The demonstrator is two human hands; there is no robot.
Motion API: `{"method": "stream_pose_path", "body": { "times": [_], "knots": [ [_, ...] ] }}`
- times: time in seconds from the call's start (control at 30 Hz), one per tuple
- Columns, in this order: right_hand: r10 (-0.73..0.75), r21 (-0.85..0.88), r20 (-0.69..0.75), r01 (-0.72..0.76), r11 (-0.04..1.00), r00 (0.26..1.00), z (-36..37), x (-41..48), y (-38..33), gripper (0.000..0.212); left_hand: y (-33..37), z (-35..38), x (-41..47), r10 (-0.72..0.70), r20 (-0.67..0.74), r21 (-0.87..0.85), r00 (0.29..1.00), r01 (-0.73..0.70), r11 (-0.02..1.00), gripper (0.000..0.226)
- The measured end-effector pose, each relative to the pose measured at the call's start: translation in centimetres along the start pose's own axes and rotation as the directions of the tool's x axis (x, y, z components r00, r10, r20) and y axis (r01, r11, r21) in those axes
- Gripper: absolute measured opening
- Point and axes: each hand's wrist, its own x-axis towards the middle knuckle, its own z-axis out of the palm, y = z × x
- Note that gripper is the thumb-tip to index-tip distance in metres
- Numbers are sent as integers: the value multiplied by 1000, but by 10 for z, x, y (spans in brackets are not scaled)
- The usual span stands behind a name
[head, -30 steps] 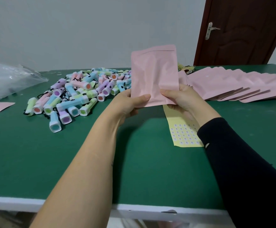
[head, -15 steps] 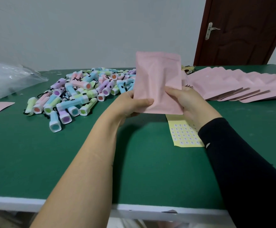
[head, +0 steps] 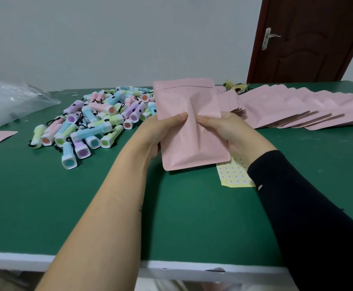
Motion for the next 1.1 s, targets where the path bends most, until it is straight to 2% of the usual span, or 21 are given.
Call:
{"method": "stream_pose_path", "body": {
  "times": [0.2,0.33,0.5,0.63,0.73,0.8,0.93,1.1],
  "knots": [
    [-9,29,-33,10,1000,999,5,-2,-2,38,1,4,-4,-18,-12,31,1000,18,999,38],
    [-12,35,-29,13,999,999,8,-4,-4,29,5,7,-7,-18,-54,4,998,18,1000,27],
    [1,46,-40,1,999,999,17,-6,-3,33,6,9,-7,-14,-128,10,992,15,1000,25],
    [63,40,-76,-60,997,995,24,-7,-5,62,4,9,-5,25,-175,59,984,-15,998,18],
    [84,34,-89,-81,996,993,26,-8,-7,70,1,11,-2,58,-199,100,978,-38,994,14],
    [87,20,-104,-85,996,991,27,-9,-7,61,0,12,-1,68,-204,90,977,-51,995,12],
    [49,-7,-157,-50,999,986,26,-6,-7,24,0,14,-2,78,-191,84,978,-63,994,15],
    [3,-21,-183,-7,1000,983,29,-7,-12,14,1,17,-3,73,-162,16,984,-72,997,25]
  ]
}}
